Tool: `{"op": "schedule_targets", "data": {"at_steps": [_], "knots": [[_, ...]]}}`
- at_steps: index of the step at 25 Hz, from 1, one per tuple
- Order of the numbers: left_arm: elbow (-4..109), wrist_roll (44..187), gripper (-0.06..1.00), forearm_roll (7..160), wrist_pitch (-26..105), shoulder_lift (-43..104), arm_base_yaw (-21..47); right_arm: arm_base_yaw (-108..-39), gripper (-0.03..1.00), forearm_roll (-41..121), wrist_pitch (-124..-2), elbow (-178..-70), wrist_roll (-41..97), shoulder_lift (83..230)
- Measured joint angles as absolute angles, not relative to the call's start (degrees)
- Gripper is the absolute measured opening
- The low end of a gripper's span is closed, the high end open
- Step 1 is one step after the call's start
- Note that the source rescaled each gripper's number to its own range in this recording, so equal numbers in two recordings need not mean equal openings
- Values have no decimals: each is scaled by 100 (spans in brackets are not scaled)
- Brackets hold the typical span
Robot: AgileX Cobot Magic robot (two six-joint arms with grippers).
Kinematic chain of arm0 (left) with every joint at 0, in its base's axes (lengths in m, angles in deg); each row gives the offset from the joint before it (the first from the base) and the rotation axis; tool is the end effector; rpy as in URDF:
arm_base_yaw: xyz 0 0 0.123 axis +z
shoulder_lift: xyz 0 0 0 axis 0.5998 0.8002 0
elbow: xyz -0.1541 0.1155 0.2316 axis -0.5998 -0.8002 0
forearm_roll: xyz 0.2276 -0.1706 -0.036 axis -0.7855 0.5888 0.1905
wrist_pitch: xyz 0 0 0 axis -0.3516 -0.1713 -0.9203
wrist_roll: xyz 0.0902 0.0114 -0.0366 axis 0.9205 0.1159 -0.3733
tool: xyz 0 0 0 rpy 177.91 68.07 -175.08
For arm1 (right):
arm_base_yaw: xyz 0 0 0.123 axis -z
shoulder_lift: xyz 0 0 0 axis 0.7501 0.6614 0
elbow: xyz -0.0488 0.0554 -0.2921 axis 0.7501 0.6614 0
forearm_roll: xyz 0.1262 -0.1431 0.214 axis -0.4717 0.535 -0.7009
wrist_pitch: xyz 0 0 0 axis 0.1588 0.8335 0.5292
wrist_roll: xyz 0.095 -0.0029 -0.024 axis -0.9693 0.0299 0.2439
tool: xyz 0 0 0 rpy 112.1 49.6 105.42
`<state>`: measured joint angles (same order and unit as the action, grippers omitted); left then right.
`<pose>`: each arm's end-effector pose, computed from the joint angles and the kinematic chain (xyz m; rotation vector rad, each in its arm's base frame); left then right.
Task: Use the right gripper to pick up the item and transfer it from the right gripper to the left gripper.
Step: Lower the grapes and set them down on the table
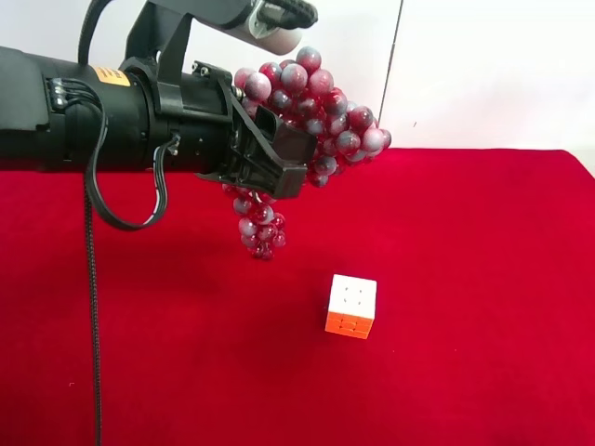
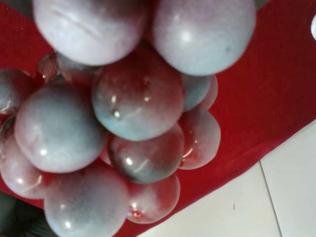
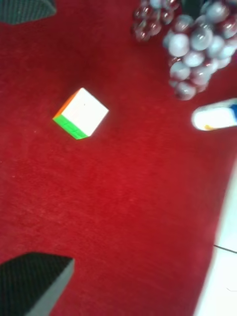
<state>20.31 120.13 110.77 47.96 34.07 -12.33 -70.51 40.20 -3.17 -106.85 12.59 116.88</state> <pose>0.2189 -0.2458 0.2845 0.7482 1.8364 -0.5477 0.0678 0.0405 0.4431 -0.5724 2.1093 0.3080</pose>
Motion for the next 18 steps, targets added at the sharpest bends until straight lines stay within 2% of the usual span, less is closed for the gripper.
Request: {"op": "schedule_targets", "data": {"at_steps": [10, 18], "knots": [[2031, 12013, 1, 11077, 4796, 3407, -1237, -7051, 90, 4025, -224, -8783, 1086, 9500], [2031, 12013, 0, 11077, 4796, 3407, -1237, -7051, 90, 4079, -531, -7366, 1026, 8990]]}}
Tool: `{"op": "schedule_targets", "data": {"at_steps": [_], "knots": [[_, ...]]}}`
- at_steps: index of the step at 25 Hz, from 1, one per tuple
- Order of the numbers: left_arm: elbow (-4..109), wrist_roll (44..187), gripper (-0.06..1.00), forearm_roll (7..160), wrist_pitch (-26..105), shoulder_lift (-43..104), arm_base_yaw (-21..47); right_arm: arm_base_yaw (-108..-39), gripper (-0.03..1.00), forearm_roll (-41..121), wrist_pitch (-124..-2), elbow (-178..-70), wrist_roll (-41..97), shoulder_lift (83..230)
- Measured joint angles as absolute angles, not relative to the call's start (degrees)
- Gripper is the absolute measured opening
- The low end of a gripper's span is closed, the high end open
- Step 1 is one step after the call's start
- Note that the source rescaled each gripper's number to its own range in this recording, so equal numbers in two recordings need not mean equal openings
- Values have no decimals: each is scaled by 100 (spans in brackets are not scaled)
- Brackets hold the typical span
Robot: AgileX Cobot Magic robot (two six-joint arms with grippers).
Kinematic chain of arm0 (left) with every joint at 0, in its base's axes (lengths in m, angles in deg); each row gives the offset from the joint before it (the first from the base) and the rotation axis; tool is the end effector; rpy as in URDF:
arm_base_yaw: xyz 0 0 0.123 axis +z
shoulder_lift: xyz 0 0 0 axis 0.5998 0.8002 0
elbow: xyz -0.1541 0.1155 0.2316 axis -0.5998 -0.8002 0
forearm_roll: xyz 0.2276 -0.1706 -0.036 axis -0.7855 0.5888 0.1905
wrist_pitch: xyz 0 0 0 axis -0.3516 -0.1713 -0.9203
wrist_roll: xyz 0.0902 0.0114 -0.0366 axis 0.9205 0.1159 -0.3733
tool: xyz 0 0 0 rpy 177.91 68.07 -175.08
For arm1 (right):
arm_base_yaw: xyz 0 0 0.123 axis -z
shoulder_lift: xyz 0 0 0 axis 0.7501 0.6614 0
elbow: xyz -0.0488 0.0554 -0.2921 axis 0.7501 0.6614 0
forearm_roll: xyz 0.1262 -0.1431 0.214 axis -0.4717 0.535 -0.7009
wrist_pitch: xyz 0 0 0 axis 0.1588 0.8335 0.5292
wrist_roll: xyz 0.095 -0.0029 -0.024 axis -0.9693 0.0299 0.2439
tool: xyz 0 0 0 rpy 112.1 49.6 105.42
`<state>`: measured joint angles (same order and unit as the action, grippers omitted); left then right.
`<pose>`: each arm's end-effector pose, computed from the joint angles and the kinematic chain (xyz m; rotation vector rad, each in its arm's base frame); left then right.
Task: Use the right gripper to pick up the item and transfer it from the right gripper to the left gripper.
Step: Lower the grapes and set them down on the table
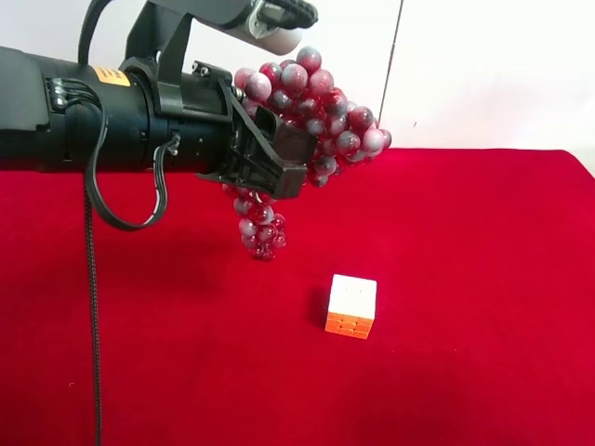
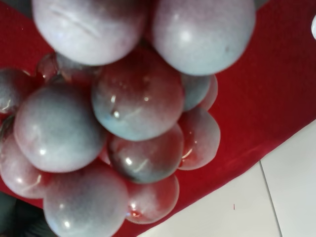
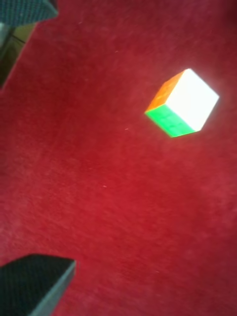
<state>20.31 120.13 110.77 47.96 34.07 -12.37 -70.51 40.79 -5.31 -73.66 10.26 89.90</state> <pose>0.2187 -0.2459 0.2845 0.7489 1.8362 -0.5482 0.0207 0.0204 0.2875 -0.5344 2.1952 0.3123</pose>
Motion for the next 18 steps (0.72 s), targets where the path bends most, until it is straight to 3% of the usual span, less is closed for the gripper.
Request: {"op": "schedule_targets", "data": {"at_steps": [18], "knots": [[2031, 12206, 0, 11077, 4791, 3407, -1237, -7051, 94, 4476, -1109, -7130, 640, 9001]]}}
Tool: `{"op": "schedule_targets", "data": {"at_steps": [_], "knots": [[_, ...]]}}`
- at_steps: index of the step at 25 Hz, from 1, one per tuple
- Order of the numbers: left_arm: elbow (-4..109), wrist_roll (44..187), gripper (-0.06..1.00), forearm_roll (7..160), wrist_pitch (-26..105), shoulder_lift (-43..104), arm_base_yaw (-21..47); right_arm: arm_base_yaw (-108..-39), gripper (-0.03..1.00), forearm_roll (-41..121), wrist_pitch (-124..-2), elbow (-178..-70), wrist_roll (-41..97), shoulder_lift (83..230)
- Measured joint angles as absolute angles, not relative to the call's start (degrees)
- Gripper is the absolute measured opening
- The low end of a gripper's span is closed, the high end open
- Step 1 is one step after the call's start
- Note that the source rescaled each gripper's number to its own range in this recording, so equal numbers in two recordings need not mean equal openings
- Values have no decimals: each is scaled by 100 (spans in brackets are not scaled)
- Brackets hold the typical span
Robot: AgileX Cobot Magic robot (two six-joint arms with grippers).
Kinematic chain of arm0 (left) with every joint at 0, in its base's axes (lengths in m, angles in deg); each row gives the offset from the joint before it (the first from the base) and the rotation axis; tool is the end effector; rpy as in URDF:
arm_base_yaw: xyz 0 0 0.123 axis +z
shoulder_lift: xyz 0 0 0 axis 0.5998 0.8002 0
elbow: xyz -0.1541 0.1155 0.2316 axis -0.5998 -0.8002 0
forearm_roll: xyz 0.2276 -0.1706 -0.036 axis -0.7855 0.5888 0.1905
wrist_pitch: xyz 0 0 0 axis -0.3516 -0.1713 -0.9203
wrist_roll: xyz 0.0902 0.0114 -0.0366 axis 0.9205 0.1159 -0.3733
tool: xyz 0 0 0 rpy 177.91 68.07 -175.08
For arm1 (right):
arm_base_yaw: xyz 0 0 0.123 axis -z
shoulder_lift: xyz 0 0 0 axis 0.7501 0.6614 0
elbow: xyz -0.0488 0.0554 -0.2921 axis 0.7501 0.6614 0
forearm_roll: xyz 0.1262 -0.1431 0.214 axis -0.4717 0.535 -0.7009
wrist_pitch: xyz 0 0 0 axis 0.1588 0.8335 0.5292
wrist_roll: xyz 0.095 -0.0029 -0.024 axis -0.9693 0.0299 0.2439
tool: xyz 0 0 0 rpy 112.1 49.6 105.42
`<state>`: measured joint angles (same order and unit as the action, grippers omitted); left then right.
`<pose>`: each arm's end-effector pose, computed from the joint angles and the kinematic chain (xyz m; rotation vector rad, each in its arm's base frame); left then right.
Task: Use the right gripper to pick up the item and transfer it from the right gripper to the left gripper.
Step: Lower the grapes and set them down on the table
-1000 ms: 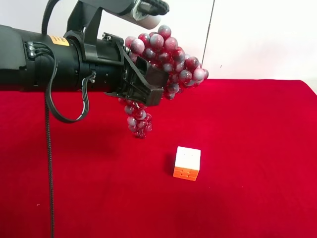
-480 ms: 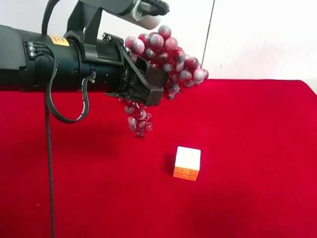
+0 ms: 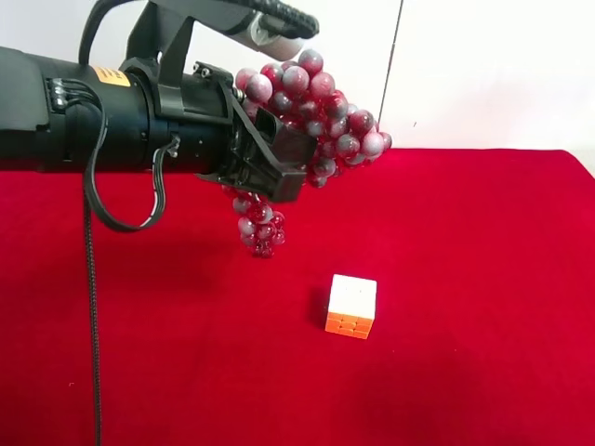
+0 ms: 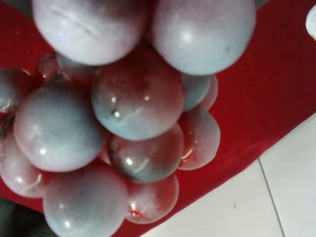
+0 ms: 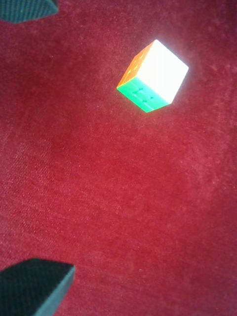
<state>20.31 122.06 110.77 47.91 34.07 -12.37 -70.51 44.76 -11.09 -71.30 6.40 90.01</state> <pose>0.2187 -0.2460 0.2844 0.7791 1.8209 -0.5267 0.0325 0.0182 0.2814 -0.4399 2.1580 0.2706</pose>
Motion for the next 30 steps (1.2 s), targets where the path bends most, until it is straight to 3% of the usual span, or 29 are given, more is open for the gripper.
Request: {"op": "schedule_targets", "data": {"at_steps": [5, 13, 18, 30], "knots": [[2031, 12206, 0, 11077, 4693, 3407, -911, -6687, 94, 4476, -1109, -7130, 640, 9001], [2031, 12227, 0, 10991, 4218, 3420, 651, -5474, 94, 4476, -1109, -7130, 634, 9001], [2031, 12227, 0, 10780, 3746, 3846, 1289, -4947, 94, 4476, -1109, -7130, 634, 9001], [2036, 12227, 0, 10432, 3856, 5284, 1515, -4844, 94, 4476, -1109, -7130, 634, 9001]]}}
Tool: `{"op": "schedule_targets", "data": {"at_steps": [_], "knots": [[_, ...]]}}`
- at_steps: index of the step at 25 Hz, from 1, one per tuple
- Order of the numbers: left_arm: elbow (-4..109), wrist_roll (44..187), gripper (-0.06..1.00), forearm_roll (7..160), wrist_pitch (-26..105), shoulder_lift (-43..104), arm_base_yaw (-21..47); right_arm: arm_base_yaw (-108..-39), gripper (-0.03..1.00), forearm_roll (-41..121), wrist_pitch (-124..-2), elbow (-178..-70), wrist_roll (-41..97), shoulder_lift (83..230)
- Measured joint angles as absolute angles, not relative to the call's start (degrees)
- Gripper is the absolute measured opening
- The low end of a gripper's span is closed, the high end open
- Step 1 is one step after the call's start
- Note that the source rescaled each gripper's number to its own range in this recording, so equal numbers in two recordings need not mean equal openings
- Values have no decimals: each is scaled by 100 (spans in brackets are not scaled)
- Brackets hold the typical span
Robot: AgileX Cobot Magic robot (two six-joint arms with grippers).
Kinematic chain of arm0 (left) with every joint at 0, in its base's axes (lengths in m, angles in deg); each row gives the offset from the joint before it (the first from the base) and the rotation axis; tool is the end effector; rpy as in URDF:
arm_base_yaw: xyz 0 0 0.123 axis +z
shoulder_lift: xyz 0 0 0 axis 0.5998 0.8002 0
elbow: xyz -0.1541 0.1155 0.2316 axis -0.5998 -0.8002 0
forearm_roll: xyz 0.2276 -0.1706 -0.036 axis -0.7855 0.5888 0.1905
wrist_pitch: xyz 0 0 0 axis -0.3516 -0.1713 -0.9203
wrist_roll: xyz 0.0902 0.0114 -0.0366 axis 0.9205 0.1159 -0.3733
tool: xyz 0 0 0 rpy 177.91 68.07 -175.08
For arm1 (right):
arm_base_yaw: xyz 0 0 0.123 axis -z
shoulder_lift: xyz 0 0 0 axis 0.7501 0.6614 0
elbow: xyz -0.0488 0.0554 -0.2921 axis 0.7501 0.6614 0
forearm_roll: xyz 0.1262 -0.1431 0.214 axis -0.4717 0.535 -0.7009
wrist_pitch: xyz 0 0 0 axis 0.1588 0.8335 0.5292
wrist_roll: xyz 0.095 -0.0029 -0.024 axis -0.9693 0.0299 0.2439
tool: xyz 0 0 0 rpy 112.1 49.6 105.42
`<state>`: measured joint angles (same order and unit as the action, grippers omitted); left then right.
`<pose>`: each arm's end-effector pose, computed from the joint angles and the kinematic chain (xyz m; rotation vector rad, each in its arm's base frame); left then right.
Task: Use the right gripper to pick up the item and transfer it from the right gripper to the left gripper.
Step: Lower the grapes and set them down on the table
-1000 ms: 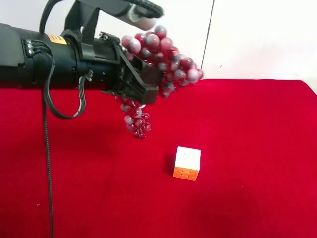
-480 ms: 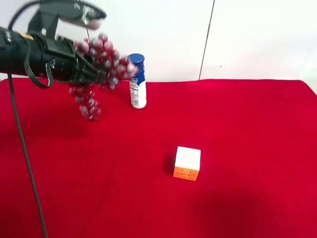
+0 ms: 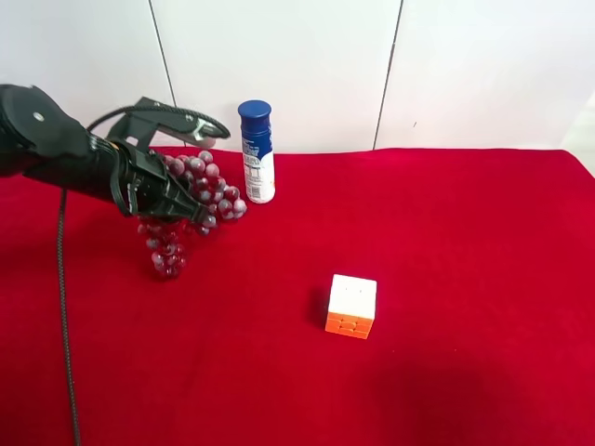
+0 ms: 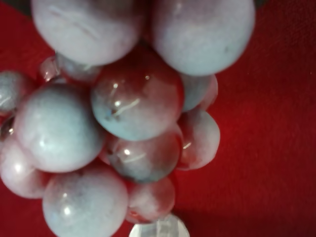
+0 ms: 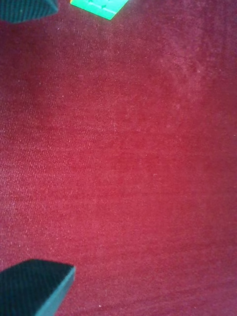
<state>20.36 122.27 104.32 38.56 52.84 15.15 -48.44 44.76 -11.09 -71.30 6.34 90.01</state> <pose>0.3280 -0.1357 0.1611 0.5936 2.3324 -0.1878 0.0370 0.0046 0.2814 -0.0175 2.1898 0.0547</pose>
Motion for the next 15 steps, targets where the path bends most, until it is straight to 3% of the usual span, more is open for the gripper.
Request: {"op": "schedule_targets", "data": {"at_steps": [15], "knots": [[2042, 12231, 0, 10153, 4774, 6264, 1515, -4844, 94, 4476, -1109, -7130, 634, 9001]]}}
